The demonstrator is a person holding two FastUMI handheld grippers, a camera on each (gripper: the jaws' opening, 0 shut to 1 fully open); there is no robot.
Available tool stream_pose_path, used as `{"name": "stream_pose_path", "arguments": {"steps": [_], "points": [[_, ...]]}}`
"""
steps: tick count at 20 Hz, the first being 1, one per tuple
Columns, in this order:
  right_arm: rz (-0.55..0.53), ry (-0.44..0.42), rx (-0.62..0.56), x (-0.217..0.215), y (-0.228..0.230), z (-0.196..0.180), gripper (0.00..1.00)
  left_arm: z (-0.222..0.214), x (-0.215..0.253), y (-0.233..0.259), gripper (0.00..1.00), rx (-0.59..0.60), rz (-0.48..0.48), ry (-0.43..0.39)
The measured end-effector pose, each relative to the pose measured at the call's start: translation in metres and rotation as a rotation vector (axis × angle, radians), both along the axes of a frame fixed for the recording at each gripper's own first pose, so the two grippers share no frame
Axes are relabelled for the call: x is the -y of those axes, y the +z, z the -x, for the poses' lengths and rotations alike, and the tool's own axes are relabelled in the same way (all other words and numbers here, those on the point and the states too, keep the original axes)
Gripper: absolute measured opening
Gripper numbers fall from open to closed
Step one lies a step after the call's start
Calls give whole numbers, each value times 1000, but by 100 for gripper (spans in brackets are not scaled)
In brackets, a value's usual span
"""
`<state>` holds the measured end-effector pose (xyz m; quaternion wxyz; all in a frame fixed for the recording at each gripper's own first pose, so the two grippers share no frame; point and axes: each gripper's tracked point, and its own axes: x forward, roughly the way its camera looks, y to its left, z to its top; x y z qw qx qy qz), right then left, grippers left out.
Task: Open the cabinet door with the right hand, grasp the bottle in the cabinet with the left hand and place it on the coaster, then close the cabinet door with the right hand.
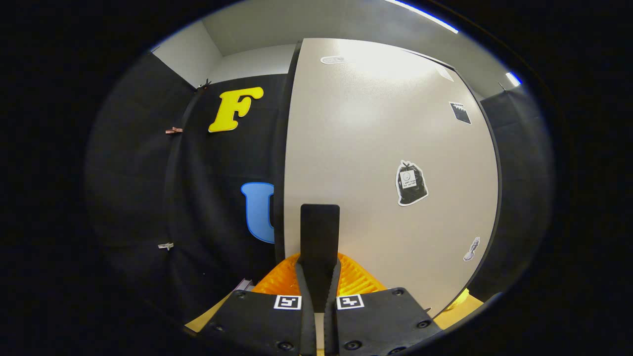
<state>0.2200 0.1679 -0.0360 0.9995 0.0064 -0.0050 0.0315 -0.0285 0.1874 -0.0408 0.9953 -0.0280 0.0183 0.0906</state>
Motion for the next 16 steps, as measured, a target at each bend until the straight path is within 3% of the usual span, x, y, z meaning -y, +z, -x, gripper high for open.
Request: {"name": "stream_pose_path", "arguments": {"steps": [7, 16], "points": [[28, 71, -39, 17, 5, 62, 11, 10, 42, 9, 88, 29, -7, -82], [47, 74, -55, 58, 8, 123, 11, 1, 97, 19, 88, 56, -19, -225]]}}
